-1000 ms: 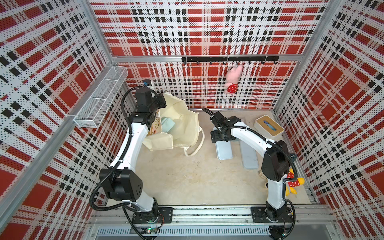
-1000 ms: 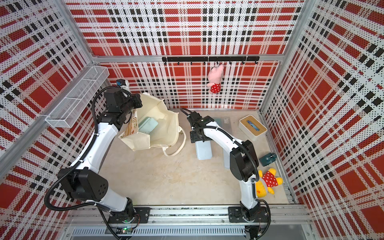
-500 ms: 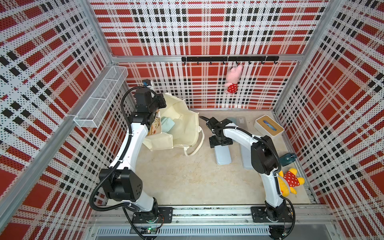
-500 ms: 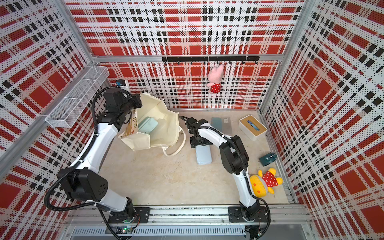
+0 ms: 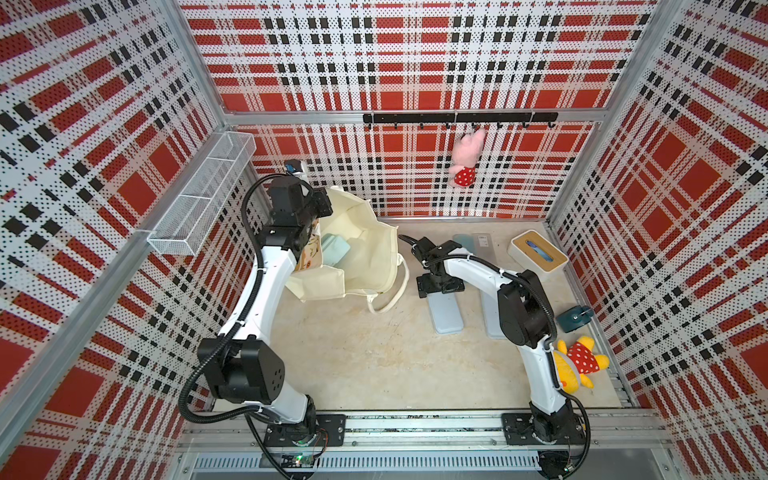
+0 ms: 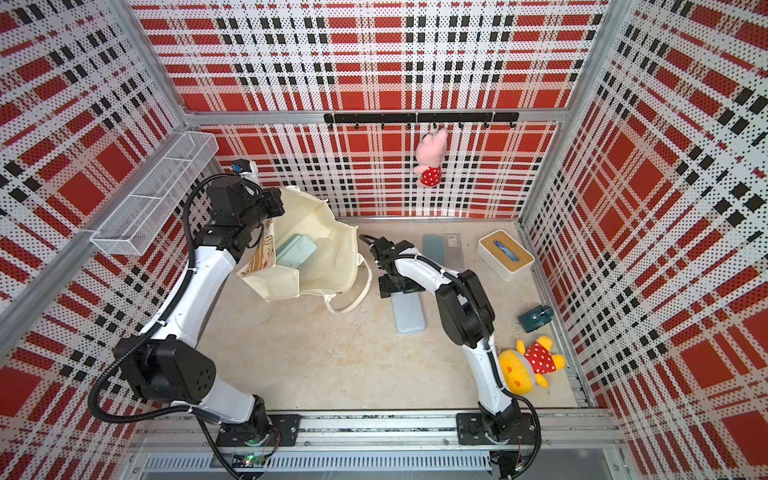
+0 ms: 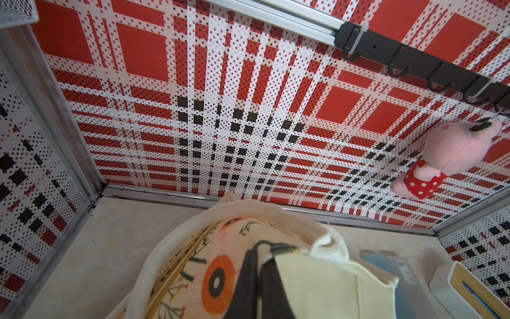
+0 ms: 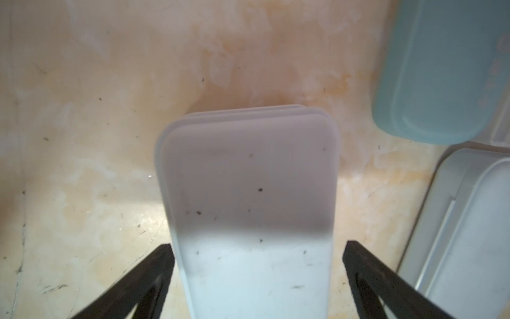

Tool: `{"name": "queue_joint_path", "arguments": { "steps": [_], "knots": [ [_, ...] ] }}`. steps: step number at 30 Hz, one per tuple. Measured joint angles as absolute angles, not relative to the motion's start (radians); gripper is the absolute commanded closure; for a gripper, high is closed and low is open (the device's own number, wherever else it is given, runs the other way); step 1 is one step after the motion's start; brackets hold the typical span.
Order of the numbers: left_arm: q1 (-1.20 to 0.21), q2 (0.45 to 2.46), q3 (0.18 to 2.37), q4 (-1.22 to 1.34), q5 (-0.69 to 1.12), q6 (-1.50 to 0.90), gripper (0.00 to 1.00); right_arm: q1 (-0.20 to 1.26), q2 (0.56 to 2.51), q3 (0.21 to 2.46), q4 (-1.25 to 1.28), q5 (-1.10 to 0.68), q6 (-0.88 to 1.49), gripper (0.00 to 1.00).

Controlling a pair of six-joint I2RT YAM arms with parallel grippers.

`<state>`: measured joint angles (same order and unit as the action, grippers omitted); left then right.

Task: Take out the pencil case from the canvas bag
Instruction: Place the pencil case at the center of the board.

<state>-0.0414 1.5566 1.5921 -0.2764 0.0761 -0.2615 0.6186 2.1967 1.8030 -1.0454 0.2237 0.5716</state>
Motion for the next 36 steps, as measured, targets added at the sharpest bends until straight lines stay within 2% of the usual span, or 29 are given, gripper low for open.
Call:
{"name": "queue_joint_path", "arguments": {
  "steps": [13,18,36],
  "knots": [
    [-0.04,1.557,1.592,-0.276,0.086,-0.264,1.0,0.619,2.072,1.576,-0.953,0.155,0.578,0.0],
    [-0.04,1.557,1.592,-0.276,0.093,-0.265,1.0,0.617,2.056,1.546,-0.925,0.146,0.58,0.05],
    [-0.041,1.557,1.592,-0.276,0.099,-0.274,1.0,0.562,1.98,1.434,-0.929,0.27,0.673,0.1]
  ]
}}
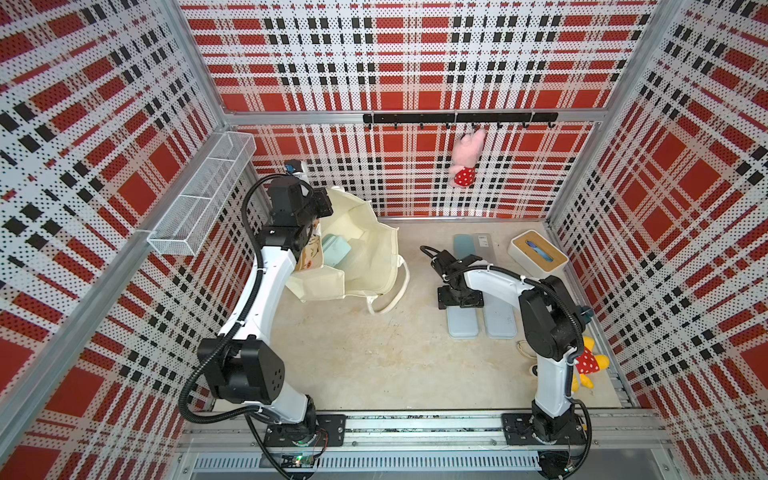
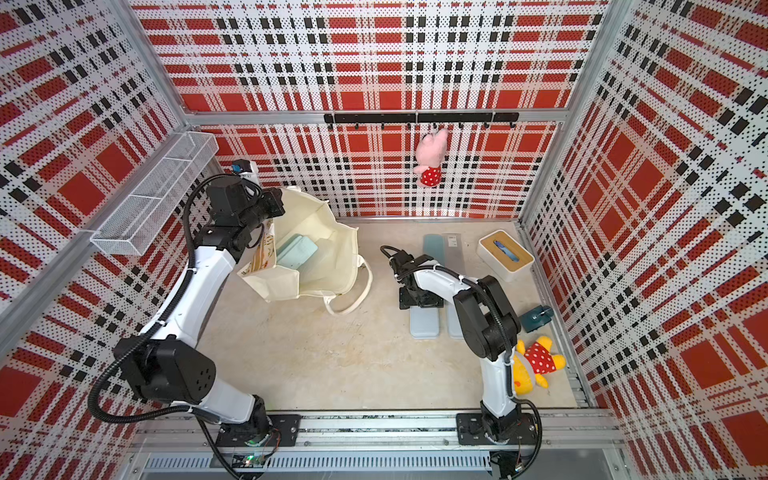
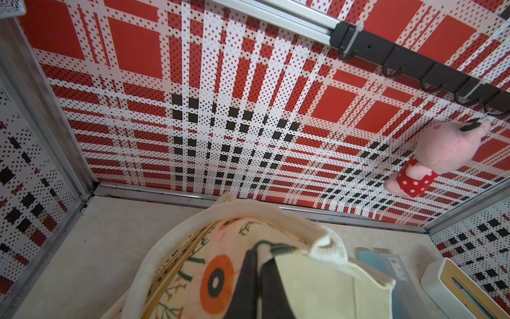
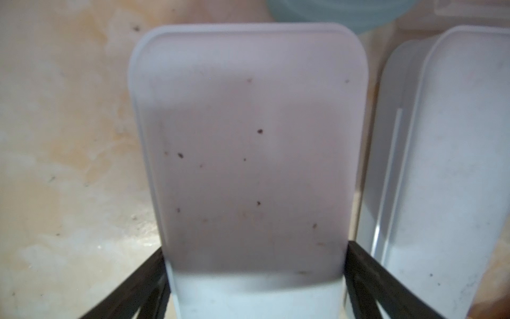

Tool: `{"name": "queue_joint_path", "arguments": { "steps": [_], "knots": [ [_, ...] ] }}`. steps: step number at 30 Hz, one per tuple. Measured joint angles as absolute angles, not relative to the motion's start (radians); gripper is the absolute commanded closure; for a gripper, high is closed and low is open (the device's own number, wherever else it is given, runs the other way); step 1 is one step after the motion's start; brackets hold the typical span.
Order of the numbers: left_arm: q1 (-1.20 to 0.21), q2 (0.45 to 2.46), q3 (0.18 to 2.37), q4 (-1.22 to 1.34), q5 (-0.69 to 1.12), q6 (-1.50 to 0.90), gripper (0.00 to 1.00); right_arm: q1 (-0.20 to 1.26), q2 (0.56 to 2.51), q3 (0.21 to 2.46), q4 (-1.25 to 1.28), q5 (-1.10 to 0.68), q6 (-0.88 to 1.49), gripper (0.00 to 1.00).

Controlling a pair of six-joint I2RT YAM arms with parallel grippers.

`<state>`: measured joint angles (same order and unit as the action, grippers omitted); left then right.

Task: Take out the pencil case from the canvas bag
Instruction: Place the pencil case at the center of the board.

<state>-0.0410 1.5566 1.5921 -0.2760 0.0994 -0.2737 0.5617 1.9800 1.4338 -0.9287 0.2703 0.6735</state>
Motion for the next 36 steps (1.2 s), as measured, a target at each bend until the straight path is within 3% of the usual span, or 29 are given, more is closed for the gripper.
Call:
{"name": "queue_joint_path", "arguments": {
  "steps": [11,17,27,32,36],
  "knots": [
    [-0.046,1.557,1.592,-0.276,0.099,-0.277,1.0,0.549,1.97,1.42,-0.944,0.309,0.702,0.09],
    [-0.047,1.557,1.592,-0.276,0.099,-0.277,1.0,0.548,1.97,1.42,-0.95,0.327,0.699,0.0],
    [-0.06,1.557,1.592,-0.276,0.105,-0.277,1.0,0.548,1.953,1.428,-0.957,0.357,0.699,0.01],
    [-0.097,1.558,1.592,-0.277,0.126,-0.268,1.0,0.548,1.83,1.41,-0.887,0.36,0.697,0.11],
    [-0.144,1.572,1.606,-0.277,0.163,-0.249,1.0,0.548,1.607,1.309,-0.708,0.346,0.713,0.12]
  ]
}}
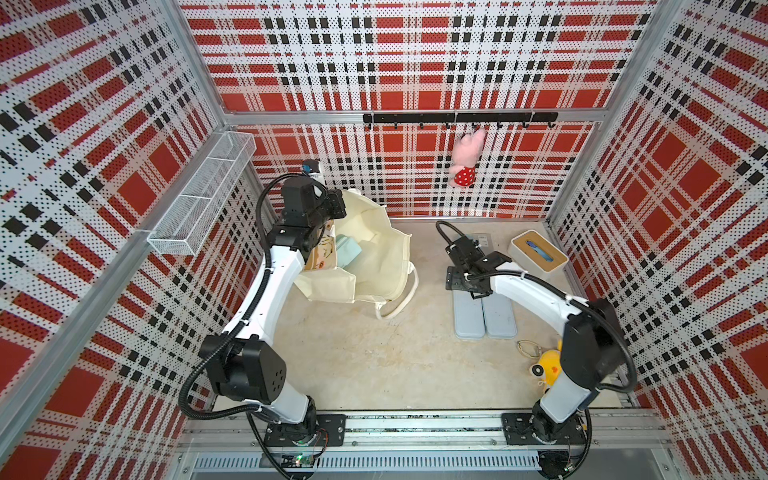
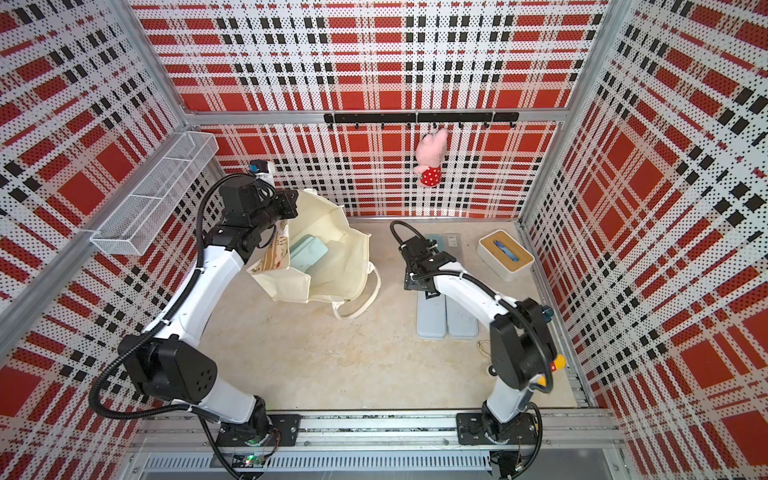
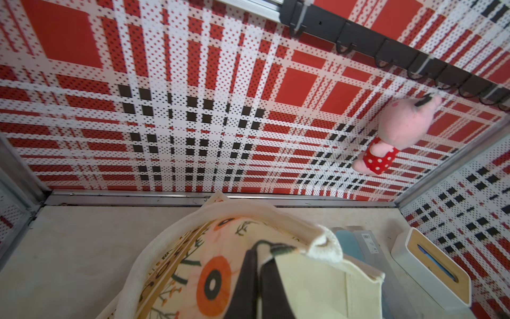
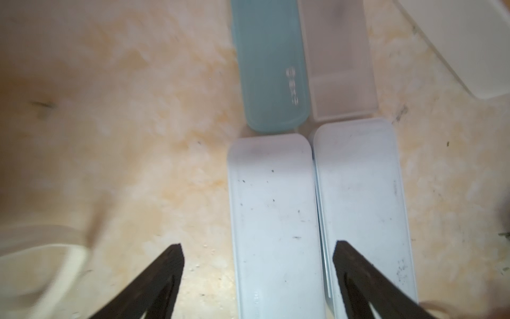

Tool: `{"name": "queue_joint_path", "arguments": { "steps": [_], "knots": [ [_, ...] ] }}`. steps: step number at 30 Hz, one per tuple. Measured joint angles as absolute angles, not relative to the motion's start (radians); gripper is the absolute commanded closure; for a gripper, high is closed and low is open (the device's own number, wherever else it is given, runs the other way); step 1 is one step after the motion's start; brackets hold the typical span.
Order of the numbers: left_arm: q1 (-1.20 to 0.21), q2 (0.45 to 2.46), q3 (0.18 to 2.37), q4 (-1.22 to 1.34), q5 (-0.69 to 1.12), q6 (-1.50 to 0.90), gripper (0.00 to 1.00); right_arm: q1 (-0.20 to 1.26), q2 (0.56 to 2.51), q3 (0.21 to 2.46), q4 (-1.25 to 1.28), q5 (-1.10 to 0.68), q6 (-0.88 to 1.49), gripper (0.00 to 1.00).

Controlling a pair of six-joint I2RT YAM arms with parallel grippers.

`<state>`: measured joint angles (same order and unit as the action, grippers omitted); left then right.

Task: Take out the pencil case from the canvas bag
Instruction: Place the pencil case at the center of the board.

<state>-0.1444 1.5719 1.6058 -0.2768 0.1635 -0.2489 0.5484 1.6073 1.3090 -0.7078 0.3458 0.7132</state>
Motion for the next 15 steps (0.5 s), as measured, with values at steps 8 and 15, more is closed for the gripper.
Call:
{"name": "queue_joint_path", "arguments": {
  "steps": [8,15],
  "knots": [
    [-0.217,1.61,1.613,-0.244,0.278,-0.203,1.0,0.577,1.29,1.066,-0.226,0.227,0.685,0.24],
    [-0.237,1.627,1.613,-0.215,0.331,-0.178,1.0,0.762,1.243,1.039,0.037,0.123,0.526,0.31]
  ]
}}
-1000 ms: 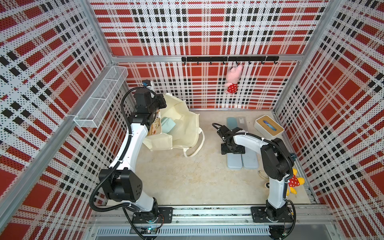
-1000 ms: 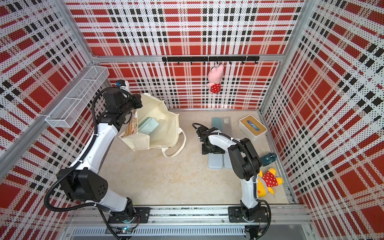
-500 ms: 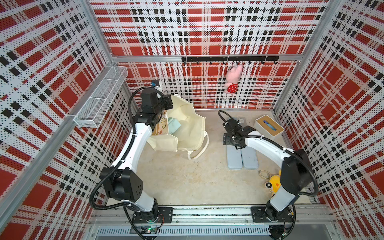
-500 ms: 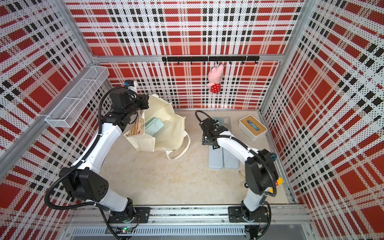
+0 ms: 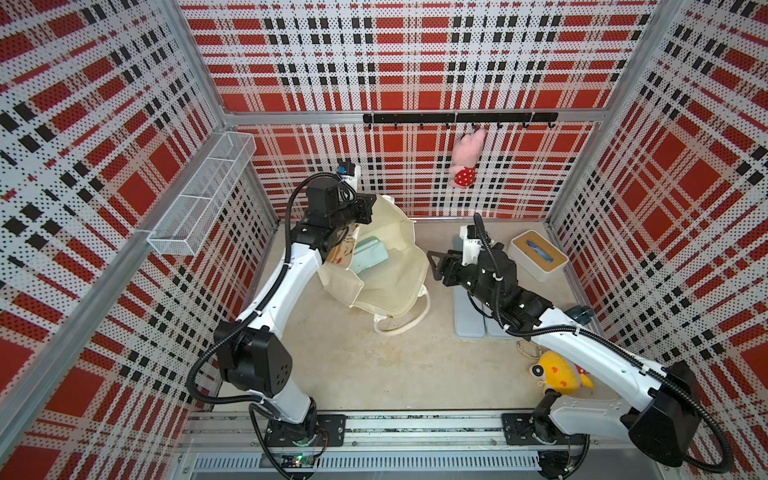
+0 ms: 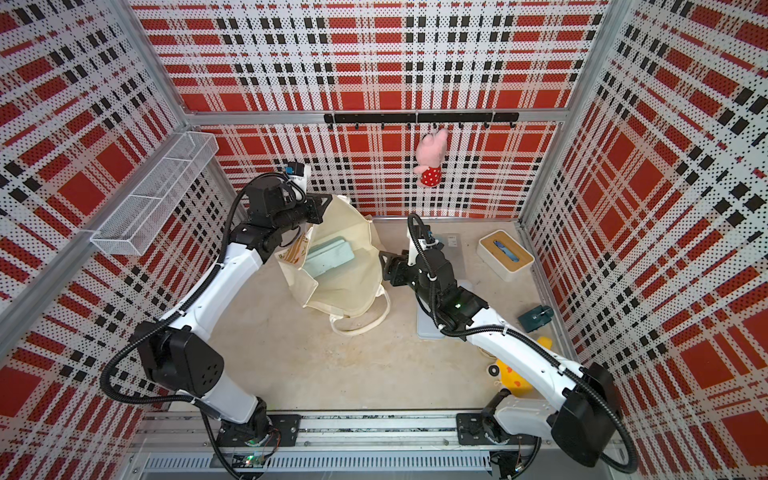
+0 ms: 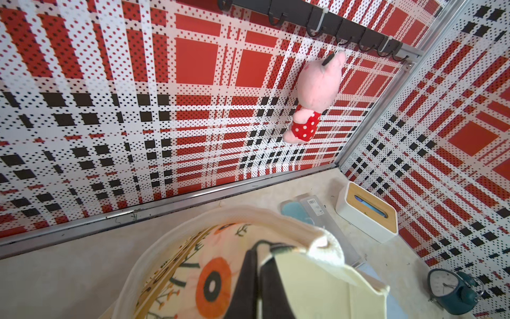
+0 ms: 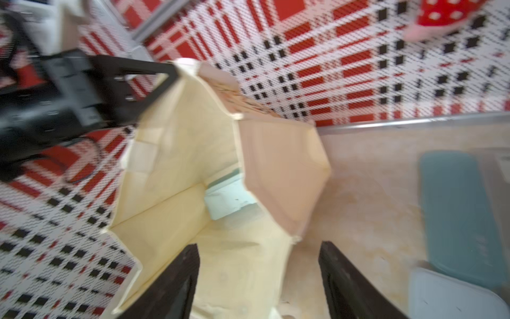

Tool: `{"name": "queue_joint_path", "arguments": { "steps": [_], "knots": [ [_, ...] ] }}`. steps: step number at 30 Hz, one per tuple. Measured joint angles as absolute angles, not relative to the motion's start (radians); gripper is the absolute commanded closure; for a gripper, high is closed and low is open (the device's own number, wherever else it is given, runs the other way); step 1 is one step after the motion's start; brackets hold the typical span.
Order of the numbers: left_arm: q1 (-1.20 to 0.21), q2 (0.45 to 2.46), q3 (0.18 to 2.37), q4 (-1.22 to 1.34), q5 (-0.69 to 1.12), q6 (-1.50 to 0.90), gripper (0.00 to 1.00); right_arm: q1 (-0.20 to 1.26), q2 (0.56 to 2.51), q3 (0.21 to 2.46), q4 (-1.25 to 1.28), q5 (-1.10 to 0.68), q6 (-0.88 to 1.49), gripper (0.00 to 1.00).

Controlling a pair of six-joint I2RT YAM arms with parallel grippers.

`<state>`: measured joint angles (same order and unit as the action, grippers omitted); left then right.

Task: Take out the pencil case from the canvas bag
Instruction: Place the pencil case at the center of the board, then pick up the pencil case from the canvas bag.

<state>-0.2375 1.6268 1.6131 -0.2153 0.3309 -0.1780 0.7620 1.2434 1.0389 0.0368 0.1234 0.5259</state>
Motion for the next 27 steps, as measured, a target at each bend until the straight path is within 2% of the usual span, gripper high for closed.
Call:
{"name": "queue_joint_path", "arguments": {
  "steps": [7,17,21,27],
  "knots": [
    [-0.271,1.644,1.63,-0.201,0.337,-0.176,1.0,0.92,1.392,1.246,0.061,0.078,0.388,0.42],
    [-0.281,1.645,1.63,-0.191,0.35,-0.175,1.0,0.919,1.667,1.266,-0.03,0.089,0.407,0.53],
    [-0.281,1.645,1.629,-0.19,0.363,-0.175,1.0,0.918,1.766,1.343,-0.093,0.129,0.457,0.54],
    [-0.282,1.621,1.599,-0.171,0.4,-0.184,1.0,0.883,1.901,1.428,-0.115,0.107,0.606,0.44]
  ]
}}
